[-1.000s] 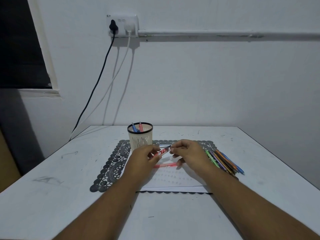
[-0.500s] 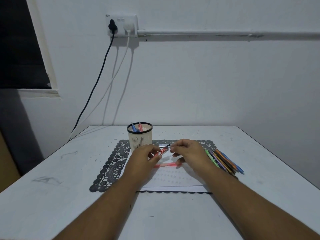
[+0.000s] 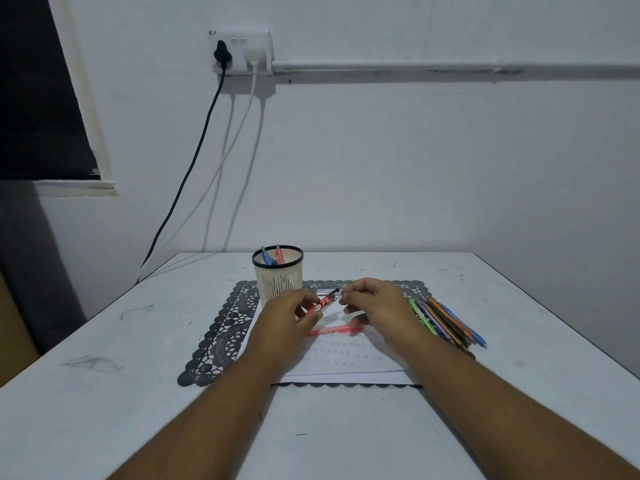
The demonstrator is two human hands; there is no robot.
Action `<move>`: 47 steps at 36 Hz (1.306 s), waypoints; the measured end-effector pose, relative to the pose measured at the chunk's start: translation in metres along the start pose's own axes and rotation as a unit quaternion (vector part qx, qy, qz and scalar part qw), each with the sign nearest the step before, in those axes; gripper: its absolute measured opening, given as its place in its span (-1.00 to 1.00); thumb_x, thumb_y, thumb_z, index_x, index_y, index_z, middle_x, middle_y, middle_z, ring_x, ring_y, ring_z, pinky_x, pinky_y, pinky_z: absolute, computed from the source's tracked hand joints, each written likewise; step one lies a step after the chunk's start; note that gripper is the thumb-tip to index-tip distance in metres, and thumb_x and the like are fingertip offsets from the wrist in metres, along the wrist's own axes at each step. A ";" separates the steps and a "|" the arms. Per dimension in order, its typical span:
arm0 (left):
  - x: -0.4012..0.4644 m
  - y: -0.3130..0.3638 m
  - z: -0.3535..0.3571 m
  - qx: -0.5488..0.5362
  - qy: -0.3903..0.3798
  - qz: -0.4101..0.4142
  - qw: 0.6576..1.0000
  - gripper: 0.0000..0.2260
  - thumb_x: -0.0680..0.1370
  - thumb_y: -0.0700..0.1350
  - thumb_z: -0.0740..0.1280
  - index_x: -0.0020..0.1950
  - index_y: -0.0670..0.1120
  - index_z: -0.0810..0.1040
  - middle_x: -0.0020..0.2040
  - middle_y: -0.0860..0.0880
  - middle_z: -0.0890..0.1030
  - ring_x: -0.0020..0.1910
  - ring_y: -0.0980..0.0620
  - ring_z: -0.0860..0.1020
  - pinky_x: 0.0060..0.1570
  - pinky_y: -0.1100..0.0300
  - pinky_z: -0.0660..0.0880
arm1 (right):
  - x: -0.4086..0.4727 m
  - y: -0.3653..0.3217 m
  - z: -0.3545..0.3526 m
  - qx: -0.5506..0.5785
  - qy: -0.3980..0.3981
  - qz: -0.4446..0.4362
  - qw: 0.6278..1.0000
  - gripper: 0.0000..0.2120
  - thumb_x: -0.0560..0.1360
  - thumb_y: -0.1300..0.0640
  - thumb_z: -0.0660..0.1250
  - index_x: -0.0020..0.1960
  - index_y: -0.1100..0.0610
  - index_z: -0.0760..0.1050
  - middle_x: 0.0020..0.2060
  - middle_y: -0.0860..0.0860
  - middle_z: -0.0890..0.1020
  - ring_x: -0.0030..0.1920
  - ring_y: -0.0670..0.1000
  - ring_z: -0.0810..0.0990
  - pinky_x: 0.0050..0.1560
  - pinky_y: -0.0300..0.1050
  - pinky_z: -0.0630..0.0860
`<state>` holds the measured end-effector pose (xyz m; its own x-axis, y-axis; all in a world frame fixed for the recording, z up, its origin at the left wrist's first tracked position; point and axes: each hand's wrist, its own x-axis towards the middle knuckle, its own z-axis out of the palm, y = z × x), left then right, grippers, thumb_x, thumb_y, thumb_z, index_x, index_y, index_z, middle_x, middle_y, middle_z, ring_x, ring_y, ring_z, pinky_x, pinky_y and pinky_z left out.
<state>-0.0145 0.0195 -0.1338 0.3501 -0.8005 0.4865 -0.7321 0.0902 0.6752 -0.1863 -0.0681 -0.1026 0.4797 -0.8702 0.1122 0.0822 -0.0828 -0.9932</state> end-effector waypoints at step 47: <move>-0.001 0.003 0.000 0.003 -0.004 -0.007 1.000 -0.88 0.58 -0.11 0.45 0.10 0.05 0.66 -0.08 0.15 0.64 -0.12 0.18 0.57 -0.04 0.05 0.60 | 0.002 0.002 -0.002 0.011 0.039 -0.006 0.999 -0.91 0.55 0.29 0.45 -0.01 0.34 0.65 -0.08 0.29 0.68 -0.24 0.10 0.59 -0.37 0.00 0.54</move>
<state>-0.0171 0.0211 -0.1322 0.3552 -0.8068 0.4721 -0.7310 0.0750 0.6783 -0.1865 -0.0711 -0.1041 0.4082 -0.9048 0.1213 0.1066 -0.0847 -0.9907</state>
